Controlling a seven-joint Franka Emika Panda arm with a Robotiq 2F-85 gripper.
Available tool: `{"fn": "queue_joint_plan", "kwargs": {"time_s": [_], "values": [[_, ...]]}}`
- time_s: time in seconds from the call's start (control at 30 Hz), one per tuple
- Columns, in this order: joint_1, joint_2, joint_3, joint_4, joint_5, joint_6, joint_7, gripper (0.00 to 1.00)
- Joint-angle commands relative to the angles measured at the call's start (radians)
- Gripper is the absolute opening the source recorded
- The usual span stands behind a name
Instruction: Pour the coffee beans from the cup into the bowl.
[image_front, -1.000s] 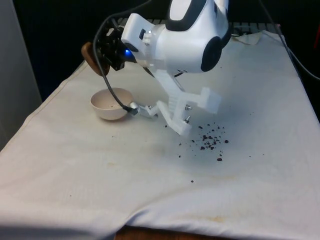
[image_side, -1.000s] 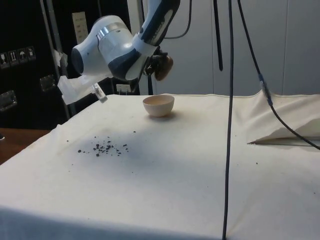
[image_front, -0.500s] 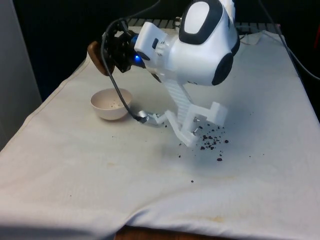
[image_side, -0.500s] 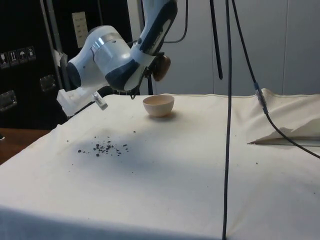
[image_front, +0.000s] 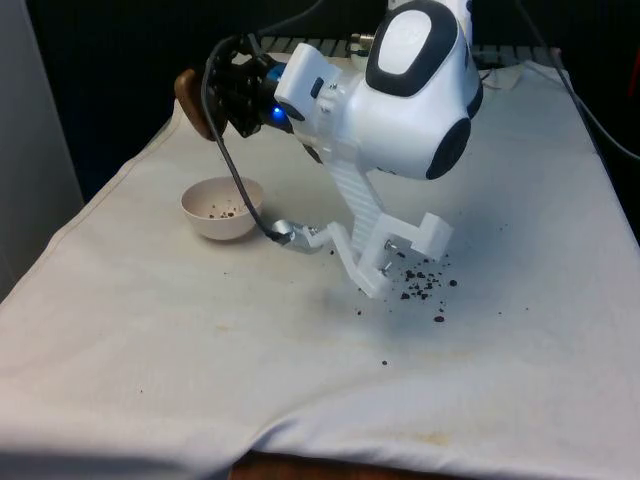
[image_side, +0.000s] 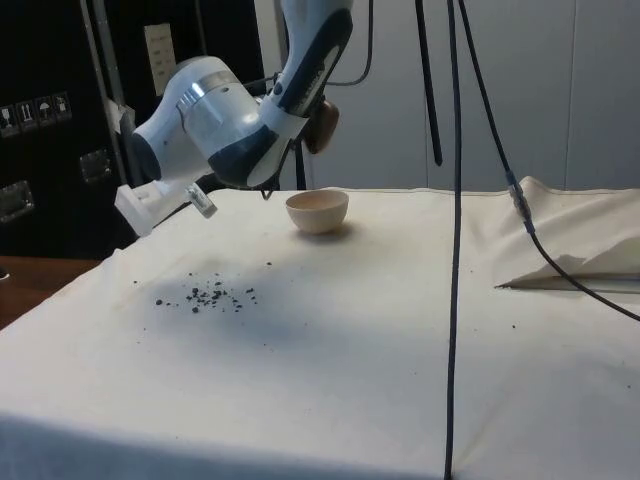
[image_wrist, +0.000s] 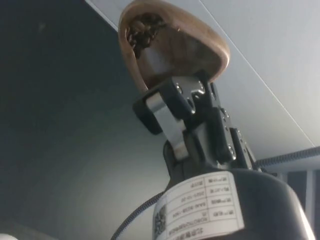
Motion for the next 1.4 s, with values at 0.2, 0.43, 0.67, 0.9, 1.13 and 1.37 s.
{"fn": "queue_joint_plan", "kwargs": {"time_s": [0.2,0.43,0.67,0.9,1.13,1.37], "values": [[0.008,-0.005,0.010,0.002,-0.030,-0.046,-0.015,0.00],[0.012,-0.003,0.014,0.002,-0.052,-0.074,-0.018,0.00],[0.015,-0.002,0.019,0.001,-0.078,-0.105,-0.025,0.00],[0.017,0.005,0.028,0.002,-0.106,-0.133,-0.032,0.00],[0.017,0.011,0.035,0.000,-0.132,-0.145,-0.040,0.00],[0.019,0.012,0.037,-0.007,-0.159,-0.150,-0.052,0.00]]}}
